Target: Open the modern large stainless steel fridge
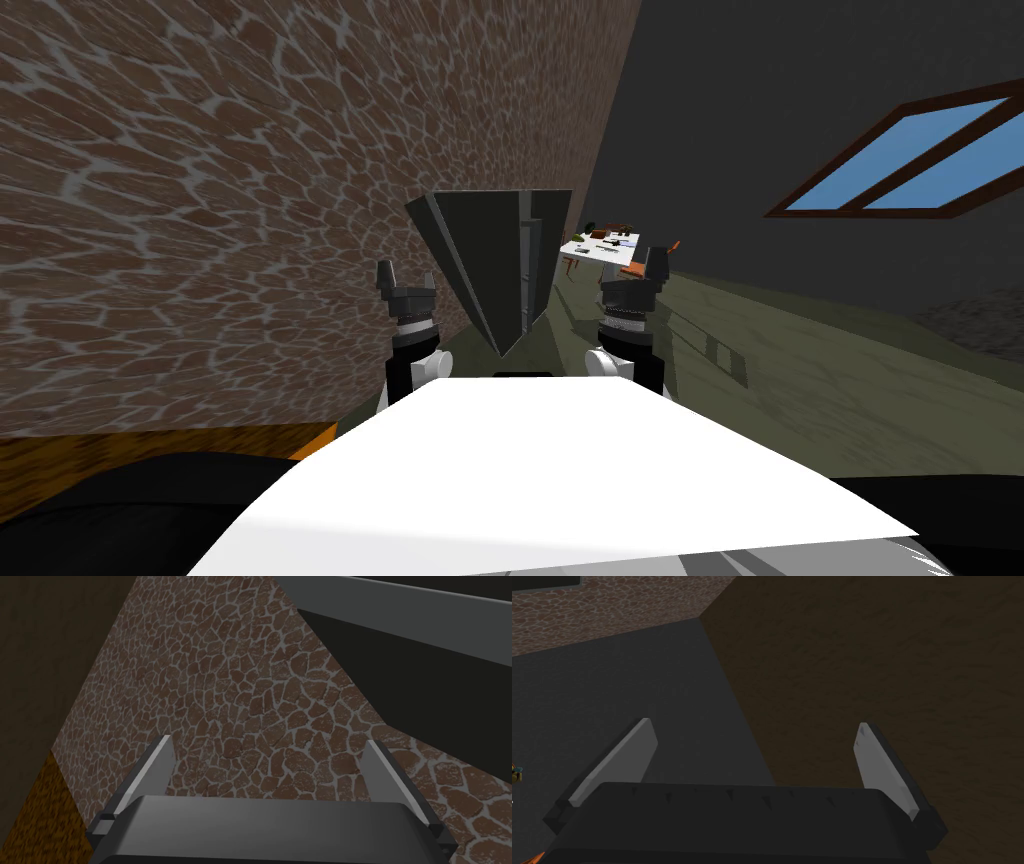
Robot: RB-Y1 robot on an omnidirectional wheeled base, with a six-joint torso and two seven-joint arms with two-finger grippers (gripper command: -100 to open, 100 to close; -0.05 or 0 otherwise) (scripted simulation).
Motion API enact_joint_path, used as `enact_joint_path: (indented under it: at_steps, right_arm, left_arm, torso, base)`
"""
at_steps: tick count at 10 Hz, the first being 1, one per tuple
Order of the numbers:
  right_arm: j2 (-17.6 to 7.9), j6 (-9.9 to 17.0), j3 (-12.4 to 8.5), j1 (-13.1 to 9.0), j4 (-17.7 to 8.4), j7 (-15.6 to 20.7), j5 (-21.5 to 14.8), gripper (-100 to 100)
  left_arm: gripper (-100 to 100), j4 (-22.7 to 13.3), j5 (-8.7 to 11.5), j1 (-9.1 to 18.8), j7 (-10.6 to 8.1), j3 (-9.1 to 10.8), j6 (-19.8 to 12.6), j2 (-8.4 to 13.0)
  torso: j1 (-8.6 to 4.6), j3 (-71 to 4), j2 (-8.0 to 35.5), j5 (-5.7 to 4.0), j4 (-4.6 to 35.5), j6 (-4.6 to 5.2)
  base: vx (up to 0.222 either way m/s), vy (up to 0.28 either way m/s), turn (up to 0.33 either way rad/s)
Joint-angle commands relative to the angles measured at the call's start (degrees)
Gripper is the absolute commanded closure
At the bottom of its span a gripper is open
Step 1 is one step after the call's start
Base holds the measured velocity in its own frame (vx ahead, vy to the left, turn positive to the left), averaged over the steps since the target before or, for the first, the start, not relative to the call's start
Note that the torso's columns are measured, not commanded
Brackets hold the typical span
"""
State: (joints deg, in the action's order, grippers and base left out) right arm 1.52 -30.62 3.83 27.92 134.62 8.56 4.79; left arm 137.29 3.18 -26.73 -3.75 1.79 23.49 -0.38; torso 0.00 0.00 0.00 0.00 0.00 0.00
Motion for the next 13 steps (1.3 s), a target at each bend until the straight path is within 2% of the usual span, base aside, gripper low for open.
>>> enact_joint_path:
  at_steps: [1, 9, 10, 11, 13]
  right_arm:
    - [0.00, 0.00, 0.00, 0.00, 0.00, 0.00, 0.00, 0]
    - [0.00, -0.01, 0.00, 0.00, 0.02, 0.00, 0.00, 0]
    - [0.00, -0.01, 0.00, 0.00, 0.02, 0.00, 0.00, 0]
    - [0.00, 0.00, 0.00, 0.00, 0.00, 0.00, 0.00, 0]
    - [0.00, 0.00, 0.00, 0.00, -0.01, 0.00, 0.00, 0]
  left_arm:
    - [0, 0.00, 0.00, 0.00, 0.00, 0.00, 0.00, 0.00]
    - [0, 0.02, 0.00, 0.00, 0.00, 0.00, 0.01, 0.00]
    - [-100, -0.74, 0.60, 1.06, -0.05, -0.04, -0.85, 2.49]
    - [-100, -1.47, 1.21, 2.12, -0.11, -0.09, -1.71, 4.14]
    - [-100, -3.57, 2.97, 5.17, -0.30, -0.25, -4.15, 7.85]
  torso:
    - [0.00, -4.67, 2.32, 0.00, 2.35, 0.00]
    - [0.00, -70.73, 35.39, 0.00, 35.37, 0.00]
    - [0.00, -79.19, 39.62, 0.00, 39.60, 0.00]
    - [0.00, -83.13, 41.55, 0.00, 41.49, 0.01]
    - [0.01, -84.51, 42.23, 0.00, 42.22, 0.01]
  base:
    - [0.000, 0.000, 0.000]
    - [0.000, 0.000, 0.000]
    - [0.004, -0.002, -0.062]
    - [-0.004, -0.002, -0.082]
    - [-0.008, -0.002, -0.116]
